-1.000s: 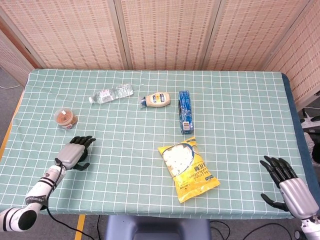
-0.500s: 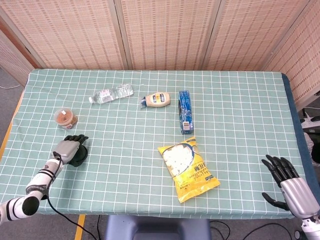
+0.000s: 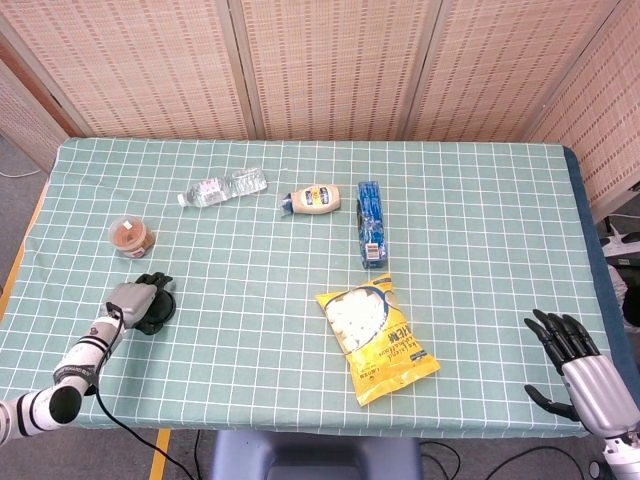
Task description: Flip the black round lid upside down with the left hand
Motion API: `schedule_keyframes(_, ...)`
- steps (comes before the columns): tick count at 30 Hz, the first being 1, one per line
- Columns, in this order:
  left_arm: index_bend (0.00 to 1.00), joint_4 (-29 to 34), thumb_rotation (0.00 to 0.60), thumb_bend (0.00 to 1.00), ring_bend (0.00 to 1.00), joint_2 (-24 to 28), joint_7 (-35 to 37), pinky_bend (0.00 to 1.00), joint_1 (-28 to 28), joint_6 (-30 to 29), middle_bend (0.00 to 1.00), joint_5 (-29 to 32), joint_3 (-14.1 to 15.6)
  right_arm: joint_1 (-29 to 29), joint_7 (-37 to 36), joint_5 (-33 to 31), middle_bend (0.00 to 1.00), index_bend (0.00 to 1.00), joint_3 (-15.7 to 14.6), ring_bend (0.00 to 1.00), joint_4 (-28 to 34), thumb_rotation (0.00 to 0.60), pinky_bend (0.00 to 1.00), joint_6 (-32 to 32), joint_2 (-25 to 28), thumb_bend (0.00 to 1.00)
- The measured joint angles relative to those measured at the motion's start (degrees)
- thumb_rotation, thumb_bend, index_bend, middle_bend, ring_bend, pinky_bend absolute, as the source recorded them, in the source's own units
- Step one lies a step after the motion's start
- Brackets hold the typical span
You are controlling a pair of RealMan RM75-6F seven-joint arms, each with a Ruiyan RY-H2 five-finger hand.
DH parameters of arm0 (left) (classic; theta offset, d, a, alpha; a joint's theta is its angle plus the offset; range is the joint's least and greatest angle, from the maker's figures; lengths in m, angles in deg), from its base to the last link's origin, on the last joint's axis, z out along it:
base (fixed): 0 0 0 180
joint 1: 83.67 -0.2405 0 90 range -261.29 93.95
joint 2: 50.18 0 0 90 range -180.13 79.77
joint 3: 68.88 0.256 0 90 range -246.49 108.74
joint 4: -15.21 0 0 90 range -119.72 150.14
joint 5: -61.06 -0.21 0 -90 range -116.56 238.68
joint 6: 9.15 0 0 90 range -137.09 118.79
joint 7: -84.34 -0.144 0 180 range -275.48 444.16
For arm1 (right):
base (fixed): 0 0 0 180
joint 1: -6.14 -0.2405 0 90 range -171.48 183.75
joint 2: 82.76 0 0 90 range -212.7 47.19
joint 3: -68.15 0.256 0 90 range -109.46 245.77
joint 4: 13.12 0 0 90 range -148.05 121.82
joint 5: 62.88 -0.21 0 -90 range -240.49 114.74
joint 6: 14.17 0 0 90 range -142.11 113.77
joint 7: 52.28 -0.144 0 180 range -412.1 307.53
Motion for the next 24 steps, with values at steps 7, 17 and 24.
schedule_keyframes(7, 0.06, -1.55, 0.6, 0.32, 0.0, -0.42, 0.89, 0.27, 0.41, 0.17, 0.03, -0.49, 1.38, 0.06, 0.02, -0.06, 0.0, 0.0, 0.03, 0.0, 0.27, 0.6, 0.0, -0.02, 0.1, 0.17)
schedule_keyframes(17, 0.19, -3.01, 0.6, 0.33, 0.09, -1.4, 0.42, 0.29, 1.83, 0.17, 0.16, 0.82, 2.83, 0.02, 0.1, -0.13, 0.0, 0.0, 0.03, 0.0, 0.34, 0.6, 0.0, 0.23, 0.13, 0.17)
schedule_keyframes(24, 0.26, -3.97, 0.6, 0.33, 0.13, -2.09, -0.46, 0.34, 2.64, -0.04, 0.23, 2.01, 4.13, -0.04, 0.24, -0.27, 0.0, 0.0, 0.11, 0.0, 0.44, 0.6, 0.0, 0.42, 0.12, 0.17)
